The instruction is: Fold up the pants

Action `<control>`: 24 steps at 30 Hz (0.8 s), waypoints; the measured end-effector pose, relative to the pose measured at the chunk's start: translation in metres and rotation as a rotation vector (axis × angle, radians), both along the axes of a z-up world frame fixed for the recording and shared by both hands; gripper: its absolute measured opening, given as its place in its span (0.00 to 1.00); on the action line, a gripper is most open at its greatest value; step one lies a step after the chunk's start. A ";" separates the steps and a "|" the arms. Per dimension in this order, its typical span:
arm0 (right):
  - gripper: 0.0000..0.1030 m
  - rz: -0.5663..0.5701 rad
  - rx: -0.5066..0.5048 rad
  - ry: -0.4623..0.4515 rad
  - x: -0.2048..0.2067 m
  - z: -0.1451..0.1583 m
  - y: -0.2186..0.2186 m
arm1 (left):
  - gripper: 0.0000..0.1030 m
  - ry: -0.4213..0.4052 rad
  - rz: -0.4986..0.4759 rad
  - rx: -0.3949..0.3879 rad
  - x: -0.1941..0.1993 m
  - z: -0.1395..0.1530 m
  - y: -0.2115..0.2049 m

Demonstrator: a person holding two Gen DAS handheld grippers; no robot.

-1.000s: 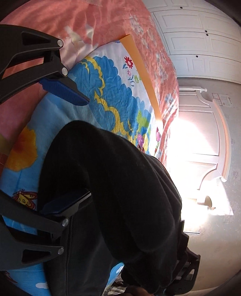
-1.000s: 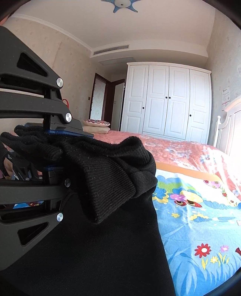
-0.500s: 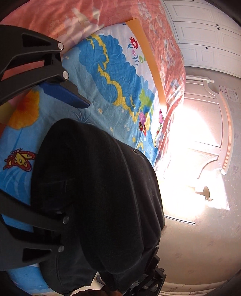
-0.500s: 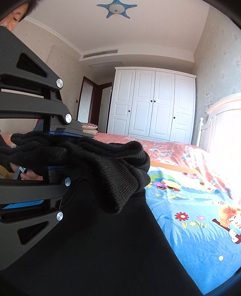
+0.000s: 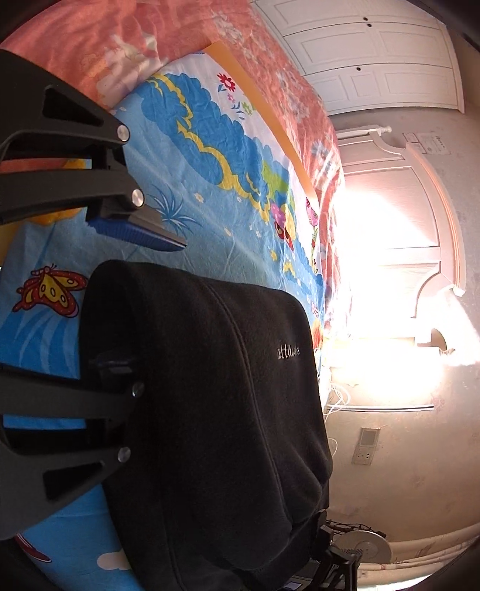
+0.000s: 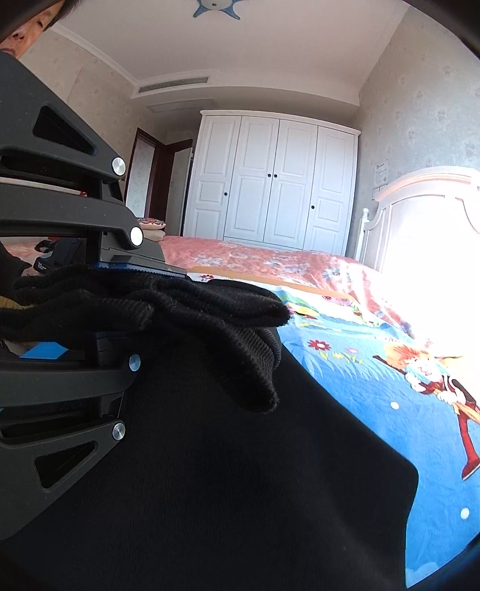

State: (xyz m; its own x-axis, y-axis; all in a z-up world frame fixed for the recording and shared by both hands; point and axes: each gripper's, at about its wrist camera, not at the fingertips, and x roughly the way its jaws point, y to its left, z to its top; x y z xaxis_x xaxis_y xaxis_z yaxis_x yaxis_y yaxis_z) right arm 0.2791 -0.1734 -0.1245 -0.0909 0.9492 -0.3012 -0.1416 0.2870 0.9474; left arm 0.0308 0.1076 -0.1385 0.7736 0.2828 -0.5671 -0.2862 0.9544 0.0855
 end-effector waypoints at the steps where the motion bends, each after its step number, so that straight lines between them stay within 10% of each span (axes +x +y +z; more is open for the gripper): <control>1: 0.23 0.002 -0.024 -0.009 0.001 -0.005 -0.002 | 0.29 0.018 0.000 0.036 0.003 -0.002 -0.003; 5: 0.23 0.026 -0.153 -0.045 -0.003 -0.025 0.012 | 0.25 0.045 0.024 0.101 0.007 -0.007 -0.007; 8: 0.23 0.042 -0.144 -0.052 -0.006 -0.029 0.020 | 0.26 0.013 0.030 -0.109 0.002 -0.002 0.022; 11: 0.23 0.042 -0.157 -0.070 -0.004 -0.029 0.021 | 0.60 -0.011 0.081 -0.299 -0.002 -0.007 0.052; 19: 0.23 0.005 -0.239 -0.159 -0.005 -0.013 0.025 | 0.53 0.000 0.072 -0.019 -0.004 -0.001 0.028; 24: 0.23 -0.021 -0.297 -0.255 -0.006 0.004 0.025 | 0.58 0.040 0.026 0.397 0.000 -0.012 -0.019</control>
State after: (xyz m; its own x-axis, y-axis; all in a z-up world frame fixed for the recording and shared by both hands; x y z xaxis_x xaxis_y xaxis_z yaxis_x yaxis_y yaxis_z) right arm 0.2730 -0.1484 -0.1210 0.0411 0.8180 -0.5737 -0.3524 0.5492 0.7578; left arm 0.0310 0.0883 -0.1508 0.7425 0.5052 -0.4398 -0.2986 0.8375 0.4577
